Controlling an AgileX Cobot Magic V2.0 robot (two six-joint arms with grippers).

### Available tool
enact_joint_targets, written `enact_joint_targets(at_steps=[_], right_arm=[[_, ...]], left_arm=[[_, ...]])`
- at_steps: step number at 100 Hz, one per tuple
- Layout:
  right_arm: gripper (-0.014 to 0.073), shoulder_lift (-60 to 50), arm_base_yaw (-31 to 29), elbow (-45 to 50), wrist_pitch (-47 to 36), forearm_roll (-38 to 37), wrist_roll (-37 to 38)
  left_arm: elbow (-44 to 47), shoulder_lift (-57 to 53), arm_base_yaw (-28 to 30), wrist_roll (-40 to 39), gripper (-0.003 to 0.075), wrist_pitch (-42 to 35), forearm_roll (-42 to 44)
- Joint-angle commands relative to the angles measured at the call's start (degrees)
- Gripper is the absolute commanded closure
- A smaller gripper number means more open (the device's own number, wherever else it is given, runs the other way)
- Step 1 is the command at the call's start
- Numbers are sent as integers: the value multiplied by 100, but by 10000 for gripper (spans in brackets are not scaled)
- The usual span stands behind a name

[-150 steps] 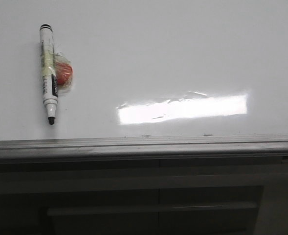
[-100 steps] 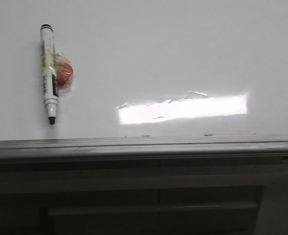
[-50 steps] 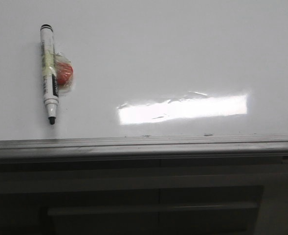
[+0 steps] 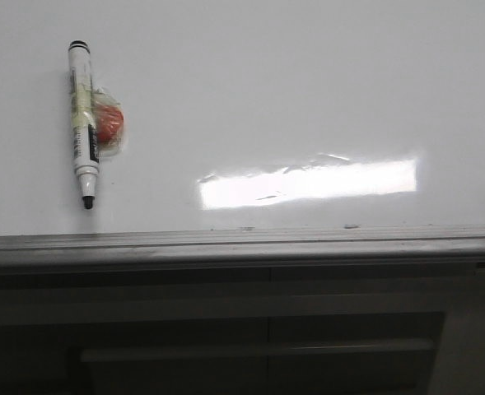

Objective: Write number 0 on whiteboard

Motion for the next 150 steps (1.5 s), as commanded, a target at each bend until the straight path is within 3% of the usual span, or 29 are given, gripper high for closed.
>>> enact_joint_targets(at_steps=[1,9,17,27,41,54,68,81,89,103,117,138,150], right_arm=[[662,-113,-41,76,-1338,162,88],[662,-113,-41,76,-1994,798,420],[662,-113,-41,76,-2409,1574,1101],[662,-113,-41,76,-2421,2010,1180],[662,-113,-41,23,-2343,2008,1361],[657,-113,-41,-417,-1409,1998,1363],[524,-90,-41,-978,-400,1733,1203],[302,0,-41,-1346,165,1733,1066],[224,92,-41,-1490,605,1733,1066],[212,281,-41,-1556,980,1733,997],[212,292,-41,-1556,980,1733,934],[212,292,-41,-1556,1027,1733,649],[212,292,-41,-1556,1027,1733,649]], left_arm=[[192,-168,12,-4,740,-654,-1588],[192,-168,12,-4,740,-654,-2862],[192,-168,12,-4,740,-654,-3587],[192,-168,12,-4,740,-643,-4253],[94,-168,12,50,740,-528,-4582],[-347,-154,12,1080,739,-2,-4480],[-1253,216,20,2073,697,762,-3700],[-2294,1017,20,2266,510,1728,-2532],[-2863,1668,20,2266,408,2381,-2143],[-3786,2786,-137,2025,409,3141,-1480],[-4641,3764,-713,1775,474,3532,-430],[-5801,4922,-2013,495,478,4549,1835],[-5959,5254,-2850,-292,477,4411,1905]])
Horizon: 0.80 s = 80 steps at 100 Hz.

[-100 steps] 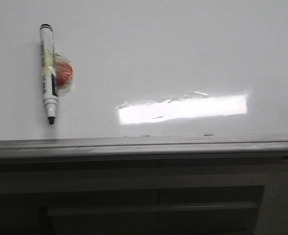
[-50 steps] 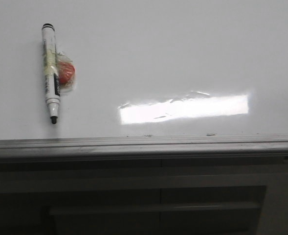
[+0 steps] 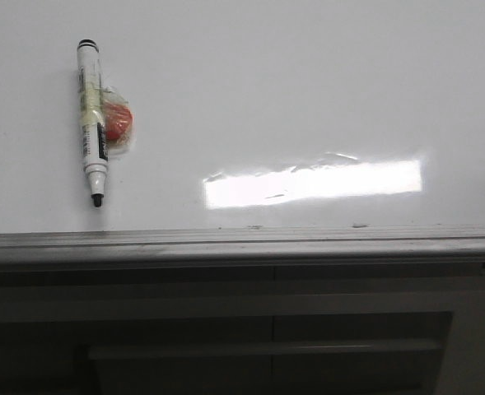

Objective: Write number 0 on whiteboard

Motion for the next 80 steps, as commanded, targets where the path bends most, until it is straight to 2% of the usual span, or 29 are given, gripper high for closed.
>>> enact_joint_targets(at_steps=[1,14,28,40,59,80], right_arm=[[212,124,-41,-189,-402,-46,-87],[212,124,-41,-189,-402,-46,-87],[212,124,-41,-189,-402,-46,-87],[212,124,-41,-189,-402,-46,-87],[212,124,-41,-189,-402,-46,-87],[212,124,-41,-189,-413,-46,-87]], left_arm=[[-258,184,-550,-692,475,-368,5],[-170,434,-1230,-1786,430,-1103,-357],[73,696,-1538,-2391,382,-1759,-357],[179,964,-1580,-2678,382,-2083,-347],[187,1415,-1580,-2680,382,-2494,-332],[187,1956,-1580,-2689,383,-2575,-332]])
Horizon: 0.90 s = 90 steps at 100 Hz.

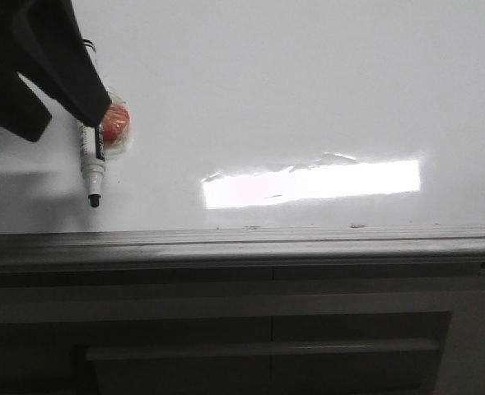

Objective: Write number 0 on whiteboard

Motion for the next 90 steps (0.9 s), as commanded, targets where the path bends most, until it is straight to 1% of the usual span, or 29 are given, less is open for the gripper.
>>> enact_joint_targets(at_steps=[1,38,49,56,62,63,70,78,84,90], right_arm=[[212,124,-41,-189,-416,-46,-57],[212,124,-41,-189,-416,-46,-57],[212,124,-41,-189,-416,-46,-57],[212,124,-41,-189,-416,-46,-57],[212,124,-41,-189,-416,-46,-57],[212,124,-41,-189,-416,-46,-57],[212,124,-41,-189,-416,-46,-57],[212,124,-41,-189,-416,-46,-57],[212,124,-41,-189,-416,-46,-57],[212,124,-41,-189,-405,-46,-57]], left_arm=[[-131,77,-48,-57,383,-338,-45],[-131,578,-48,-57,384,-560,1],[-131,663,-48,-57,399,-589,1],[-131,716,-48,-57,434,-589,1],[-131,757,-48,-57,489,-589,1],[-131,757,-48,-57,489,-589,1],[-131,784,-48,-57,561,-601,86],[-131,793,-48,-46,664,-601,164],[-131,793,-48,135,738,-563,175],[-131,793,-76,353,740,-456,124]])
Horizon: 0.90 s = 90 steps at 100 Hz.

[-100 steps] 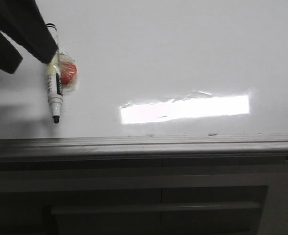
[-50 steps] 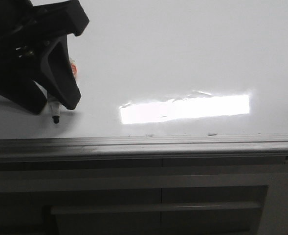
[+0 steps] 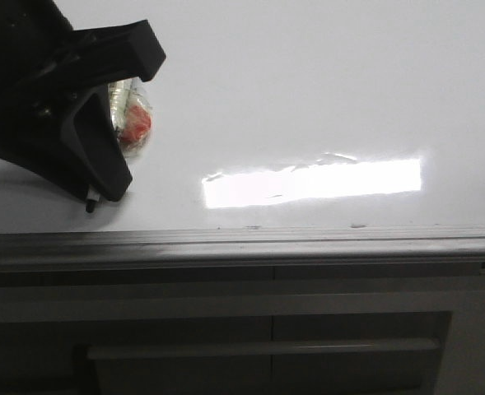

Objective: Write number 0 on whiteboard

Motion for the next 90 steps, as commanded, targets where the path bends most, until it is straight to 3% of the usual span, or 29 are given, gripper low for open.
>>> enact_joint_targets(at_steps=[1,11,21,40,47,73,90], right_arm=[[212,124,-41,-189,-415,-46,-57],[212,124,-41,-189,-415,-46,-93],[213,132,-14,-291,-402,309,-936],[212,1022,291,-1350,997,2523,-4837],[212,1593,343,-1794,1672,3014,-5718],[210,2777,1334,-2703,2076,3345,-6420],[210,3320,2250,-2833,1963,3324,-7070]], left_arm=[[-131,-56,-36,257,740,-177,125],[-142,-111,-172,641,740,2,-27],[-153,-338,-484,1222,740,74,-163],[-153,-928,-1485,3077,740,281,-244],[-153,-1107,-1828,3664,740,281,-26],[-153,-1540,-2431,3893,740,289,1662],[-153,-1614,-2471,3893,739,289,2043]])
